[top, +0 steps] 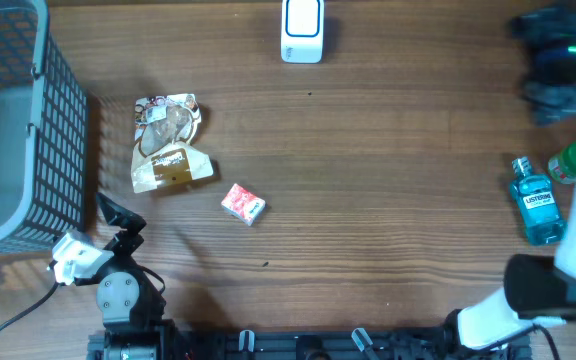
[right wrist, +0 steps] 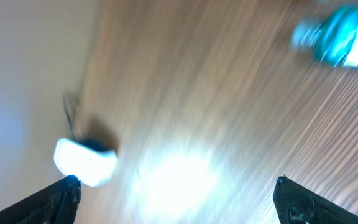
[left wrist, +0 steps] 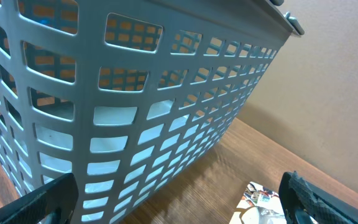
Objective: Scan the item barcode
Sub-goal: 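Swing the right gripper over the Kleenex tissue pack and grasp it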
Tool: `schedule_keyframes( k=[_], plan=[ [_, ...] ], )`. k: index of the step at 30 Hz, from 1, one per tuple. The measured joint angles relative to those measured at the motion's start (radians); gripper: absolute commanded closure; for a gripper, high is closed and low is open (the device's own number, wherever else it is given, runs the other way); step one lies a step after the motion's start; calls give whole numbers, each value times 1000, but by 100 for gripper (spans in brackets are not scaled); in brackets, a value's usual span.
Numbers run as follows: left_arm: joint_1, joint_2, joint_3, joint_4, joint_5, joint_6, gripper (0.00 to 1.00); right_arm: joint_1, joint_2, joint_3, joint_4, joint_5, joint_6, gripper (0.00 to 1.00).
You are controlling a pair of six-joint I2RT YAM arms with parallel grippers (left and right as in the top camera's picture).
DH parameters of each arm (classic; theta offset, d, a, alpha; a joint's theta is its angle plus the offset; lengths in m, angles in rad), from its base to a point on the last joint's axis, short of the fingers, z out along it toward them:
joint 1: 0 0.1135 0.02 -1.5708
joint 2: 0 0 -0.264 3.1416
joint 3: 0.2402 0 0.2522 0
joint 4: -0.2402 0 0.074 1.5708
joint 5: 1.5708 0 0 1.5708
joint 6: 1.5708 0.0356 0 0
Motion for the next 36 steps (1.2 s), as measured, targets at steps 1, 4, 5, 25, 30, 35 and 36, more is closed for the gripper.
schedule_keyframes(
  k=[1,4,5,25,30,35,36],
  plan=[
    [0,0,0,0,0,0,0,68,29,-18,3,-9,40,0],
    [0,0,0,0,0,0,0,307,147,-64,33,-68,138,0],
    [0,0,0,0,0,0,0,377,186,-66,38,-77,165,0],
    [0,0,0,0,0,0,0,885,610,-76,230,-195,417,0],
    [0,0,0,0,0,0,0,902,662,-77,235,-180,332,0],
    [0,0,0,0,0,0,0,937,662,-77,256,-169,320,0],
    [0,0,0,0,0,0,0,944,662,-77,256,-169,321,0]
  ],
)
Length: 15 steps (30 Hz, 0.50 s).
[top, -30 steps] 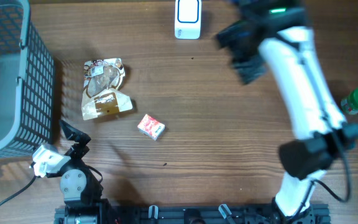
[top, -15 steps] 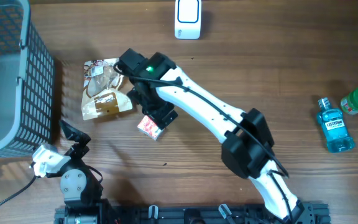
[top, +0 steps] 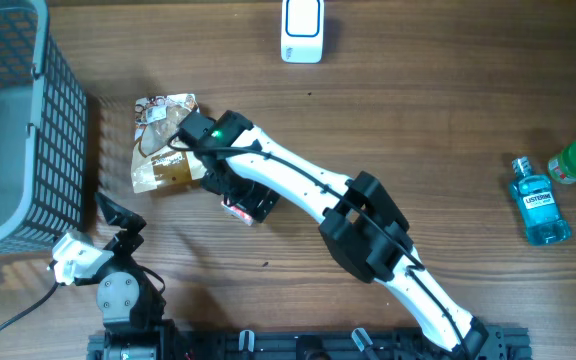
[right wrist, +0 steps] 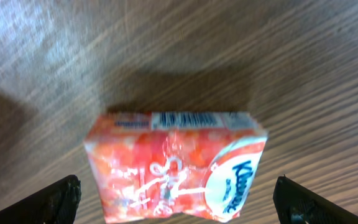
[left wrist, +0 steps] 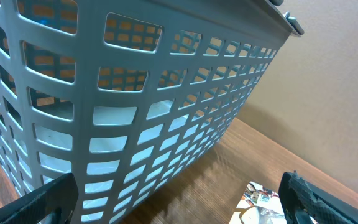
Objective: Scan the item barcode
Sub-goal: 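Swing the right gripper over the Kleenex tissue pack and grasp it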
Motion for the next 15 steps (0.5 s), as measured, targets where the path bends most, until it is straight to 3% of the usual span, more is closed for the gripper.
schedule_keyframes(
  k=[15],
  plan=[
    [0,0,0,0,0,0,0,31,52,2,89,24,95,4]
  ],
)
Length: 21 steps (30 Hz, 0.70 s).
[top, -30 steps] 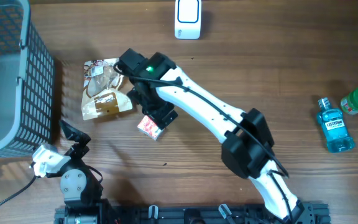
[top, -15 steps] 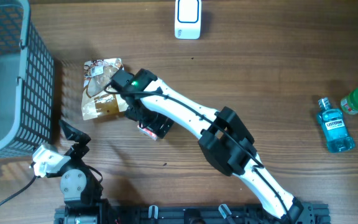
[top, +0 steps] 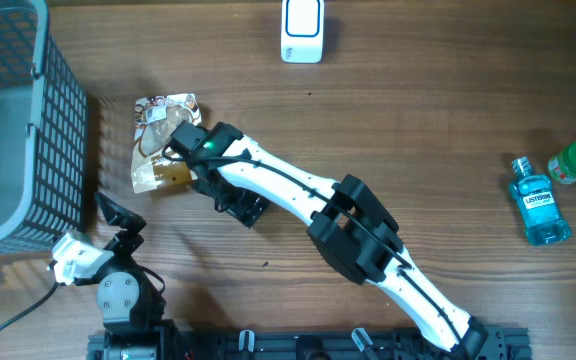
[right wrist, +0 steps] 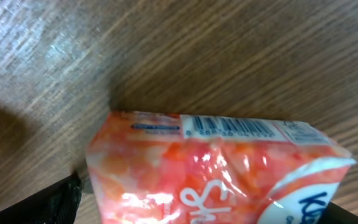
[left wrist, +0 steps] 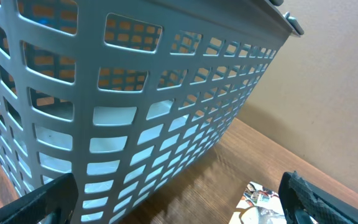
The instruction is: Scan the item barcode
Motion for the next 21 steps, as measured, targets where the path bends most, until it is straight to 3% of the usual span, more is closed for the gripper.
schedule_keyframes(
  k=[7,12,21],
  plan=[
    [0,0,0,0,0,0,0,4,0,0,-18,33,3,5],
    [0,0,0,0,0,0,0,6,0,1,-23,75,5,29],
    [0,0,0,0,0,0,0,6,0,2,-29,98,-34,33]
  ],
)
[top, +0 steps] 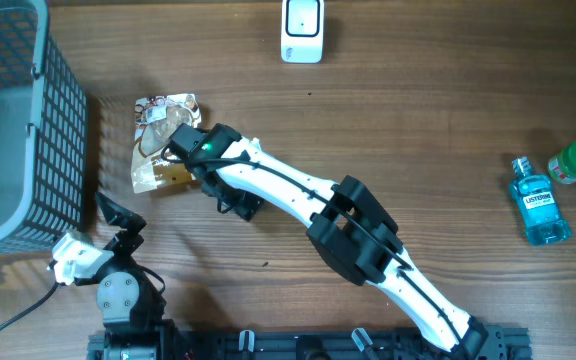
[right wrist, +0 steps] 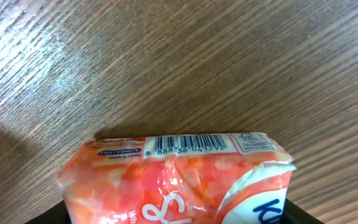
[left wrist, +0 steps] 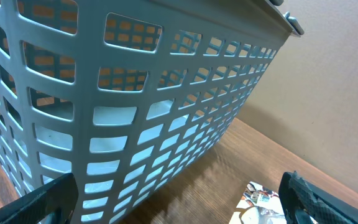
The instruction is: Scan the item barcode
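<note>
An orange-and-white tissue pack [right wrist: 173,180] with a barcode along its top edge fills the right wrist view. My right gripper [right wrist: 174,208] is shut on it, its dark fingers just showing at the pack's lower corners. Overhead, the right gripper [top: 240,205] reaches across the table and hides the pack beneath it. The white scanner [top: 301,30] stands at the far edge, well away. Near the front left, my left gripper [top: 118,227] rests open and holds nothing.
A grey mesh basket [top: 8,120] stands at the left, close before the left wrist camera as a basket wall [left wrist: 135,106]. A crumpled snack bag [top: 168,140] lies just beside the right gripper. A blue mouthwash bottle [top: 538,200] and a green-capped bottle sit at the right.
The tissue pack now sits level and centred between the right fingers, looking squeezed; before, it lay tilted and ran off to the right. The left arm has not moved.
First the right arm was at the far right and the pack lay alone near the snack bag. Then the right gripper hung open over the pack. Then it was lower with the pack tilted between its fingers. Now it grips the pack.
</note>
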Tool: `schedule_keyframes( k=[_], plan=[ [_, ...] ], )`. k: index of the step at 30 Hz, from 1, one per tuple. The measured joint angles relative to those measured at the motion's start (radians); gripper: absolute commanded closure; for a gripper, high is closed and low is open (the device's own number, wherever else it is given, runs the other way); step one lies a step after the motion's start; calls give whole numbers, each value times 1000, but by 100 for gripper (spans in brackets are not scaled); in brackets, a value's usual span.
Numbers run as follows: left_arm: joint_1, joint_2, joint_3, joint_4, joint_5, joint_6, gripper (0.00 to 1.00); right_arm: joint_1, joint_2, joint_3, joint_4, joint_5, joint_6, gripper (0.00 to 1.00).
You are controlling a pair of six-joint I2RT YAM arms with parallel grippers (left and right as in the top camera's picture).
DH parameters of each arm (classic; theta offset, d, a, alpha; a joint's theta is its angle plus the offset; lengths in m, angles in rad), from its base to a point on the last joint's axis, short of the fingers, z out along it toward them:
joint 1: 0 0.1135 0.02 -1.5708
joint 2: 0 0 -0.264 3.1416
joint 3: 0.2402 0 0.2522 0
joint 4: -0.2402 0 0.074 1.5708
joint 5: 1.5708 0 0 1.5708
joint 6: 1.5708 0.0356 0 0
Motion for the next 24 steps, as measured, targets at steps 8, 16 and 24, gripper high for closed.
schedule_keyframes(
  k=[8,16,24],
  plan=[
    [0,0,0,0,0,0,0,-63,-8,-1,77,144,-354,39],
    [0,0,0,0,0,0,0,-283,-201,-19,334,146,-972,33],
    [0,0,0,0,0,0,0,-325,-502,-17,397,24,-1442,26]
  ],
)
